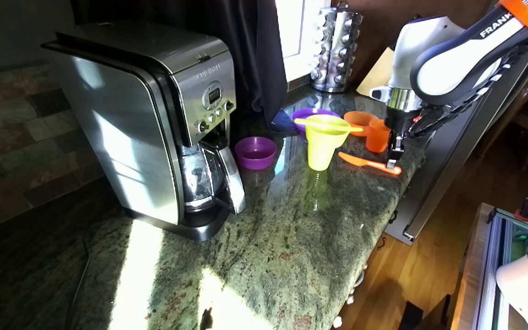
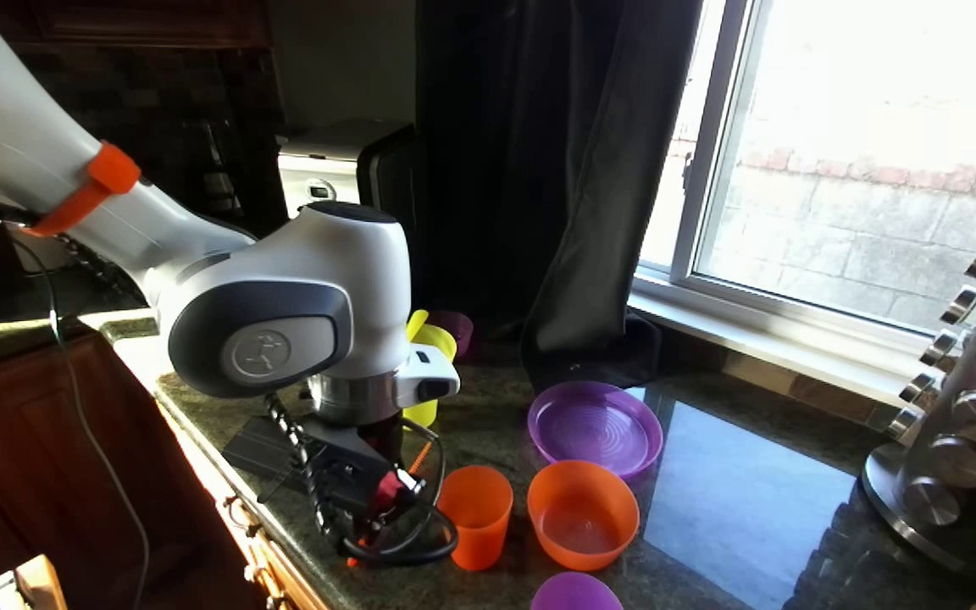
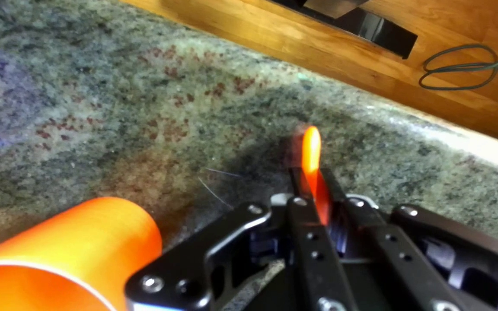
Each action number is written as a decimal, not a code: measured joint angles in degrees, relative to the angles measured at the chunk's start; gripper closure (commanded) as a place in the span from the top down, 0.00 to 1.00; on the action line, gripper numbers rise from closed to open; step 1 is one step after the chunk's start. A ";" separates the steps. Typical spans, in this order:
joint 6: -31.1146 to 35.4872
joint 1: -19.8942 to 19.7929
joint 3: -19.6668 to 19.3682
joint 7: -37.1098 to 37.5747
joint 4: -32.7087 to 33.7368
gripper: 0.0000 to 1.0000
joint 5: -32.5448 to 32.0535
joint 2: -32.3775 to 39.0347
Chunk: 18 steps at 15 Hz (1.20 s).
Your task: Remove the orange knife from the orange bowl then place the orange bowl on the right side of the counter, move the orange knife to the right.
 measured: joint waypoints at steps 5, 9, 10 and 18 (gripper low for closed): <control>0.00 -0.67 -0.37 -0.18 0.07 0.02 0.00 -0.35; -0.03 -1.01 -0.87 -0.79 0.03 0.02 0.00 -3.11; -0.07 -1.09 -1.08 -0.99 0.02 0.02 0.00 -4.24; -12.19 -1.36 -2.44 -2.64 4.89 0.02 0.00 -14.73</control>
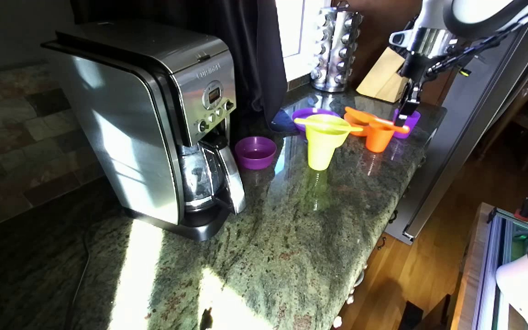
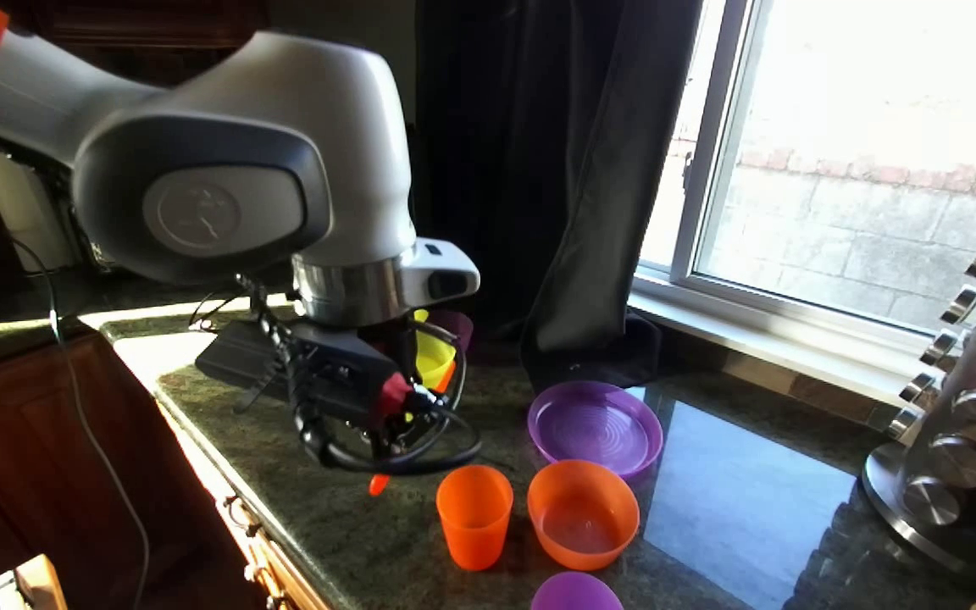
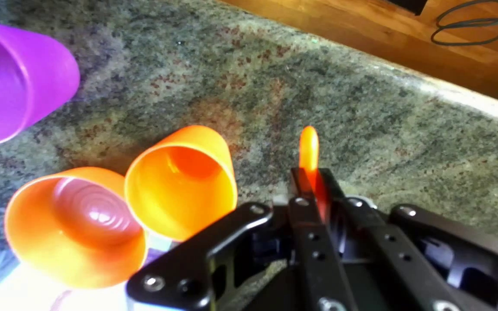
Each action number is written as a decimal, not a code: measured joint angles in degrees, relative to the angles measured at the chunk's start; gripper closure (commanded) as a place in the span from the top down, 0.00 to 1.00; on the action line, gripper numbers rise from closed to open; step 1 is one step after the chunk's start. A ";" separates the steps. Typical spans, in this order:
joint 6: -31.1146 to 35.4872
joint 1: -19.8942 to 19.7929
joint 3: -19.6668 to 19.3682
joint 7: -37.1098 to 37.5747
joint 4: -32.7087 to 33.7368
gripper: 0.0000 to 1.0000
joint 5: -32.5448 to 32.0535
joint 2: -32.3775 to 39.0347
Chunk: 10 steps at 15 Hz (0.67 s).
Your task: Remove the orange knife from the orange bowl then place the orange bowl on the right side of the counter, move the orange knife to the right.
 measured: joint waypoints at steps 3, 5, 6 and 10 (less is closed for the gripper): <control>-4.73 -0.78 -0.70 0.17 5.73 0.02 -0.09 -2.31; -5.95 -1.61 -1.26 0.39 9.88 0.02 -0.45 -2.05; -6.22 -1.93 -1.71 0.44 11.85 0.02 -0.48 -1.46; -6.40 -3.10 -4.26 0.55 19.11 0.09 -0.48 3.75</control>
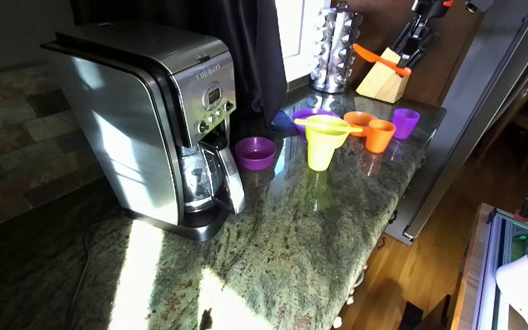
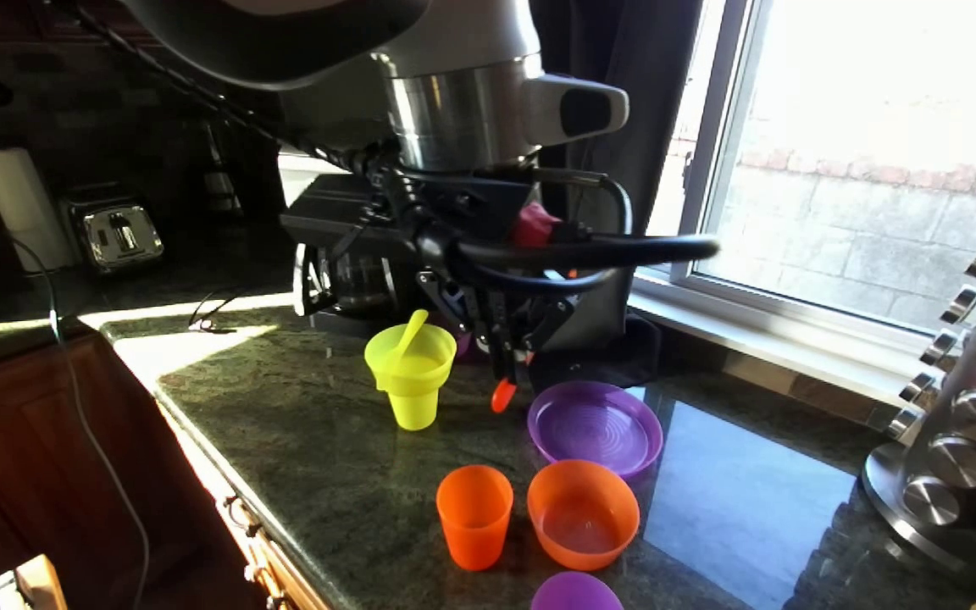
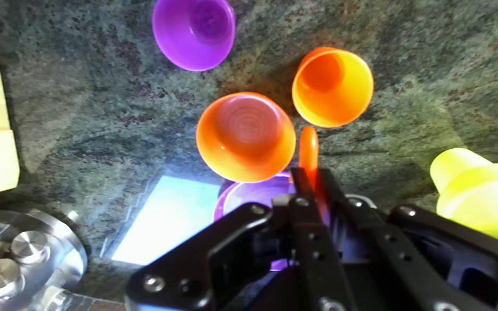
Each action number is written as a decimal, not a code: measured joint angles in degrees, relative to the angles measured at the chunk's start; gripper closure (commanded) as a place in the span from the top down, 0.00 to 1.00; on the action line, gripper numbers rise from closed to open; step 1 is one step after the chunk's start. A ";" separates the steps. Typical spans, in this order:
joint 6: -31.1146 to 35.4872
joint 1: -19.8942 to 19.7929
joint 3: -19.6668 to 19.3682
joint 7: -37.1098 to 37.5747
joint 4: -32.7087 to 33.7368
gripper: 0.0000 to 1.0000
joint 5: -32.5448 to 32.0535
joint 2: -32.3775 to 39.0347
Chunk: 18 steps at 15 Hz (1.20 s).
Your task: Remove the orange knife from the orange bowl then place the orange bowl on the right side of the counter, move the orange knife to the right.
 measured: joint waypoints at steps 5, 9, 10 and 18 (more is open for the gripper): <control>0.01 -0.01 0.07 -0.08 1.03 0.09 0.00 1.08; 0.01 -0.01 0.10 -0.08 1.05 0.02 0.00 1.02; 0.02 -0.01 0.10 -0.08 1.09 0.02 0.05 1.10; 2.38 -0.21 -1.32 -1.17 7.96 0.02 1.16 10.22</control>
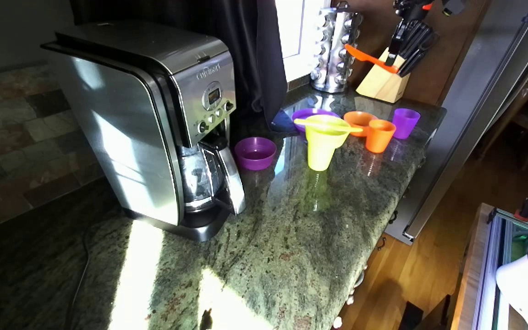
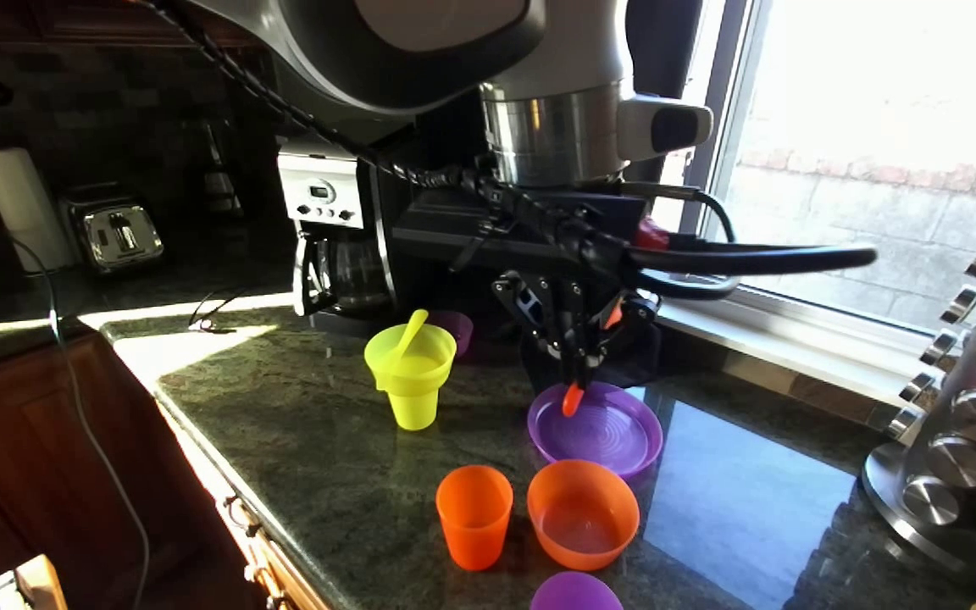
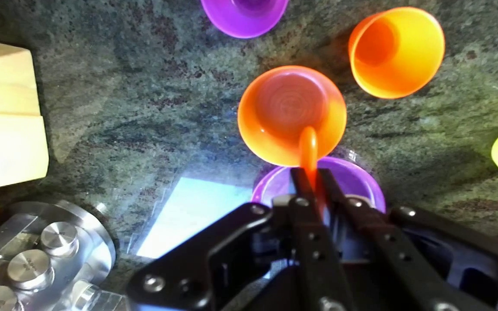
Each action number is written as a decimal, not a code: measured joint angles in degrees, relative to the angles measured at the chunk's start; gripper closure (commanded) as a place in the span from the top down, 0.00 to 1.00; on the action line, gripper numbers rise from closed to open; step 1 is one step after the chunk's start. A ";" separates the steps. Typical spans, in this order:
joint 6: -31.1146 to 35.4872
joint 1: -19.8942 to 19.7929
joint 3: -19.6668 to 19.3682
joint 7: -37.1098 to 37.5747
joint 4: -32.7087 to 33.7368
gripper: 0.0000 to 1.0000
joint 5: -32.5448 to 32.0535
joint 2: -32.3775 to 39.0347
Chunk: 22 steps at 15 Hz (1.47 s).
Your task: Remove the orange knife from the orange bowl then place the orange bowl on the right side of the counter, move the orange knife to the right.
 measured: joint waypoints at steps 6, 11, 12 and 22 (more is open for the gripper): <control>-0.31 -1.80 -0.51 -11.68 6.45 0.02 2.47 8.60; -2.04 -4.59 -0.46 -20.84 11.57 0.02 4.33 15.37; -2.27 -5.17 -0.43 -21.72 12.73 0.02 4.33 16.79; -2.47 -8.83 1.22 -23.52 20.68 0.02 2.18 27.96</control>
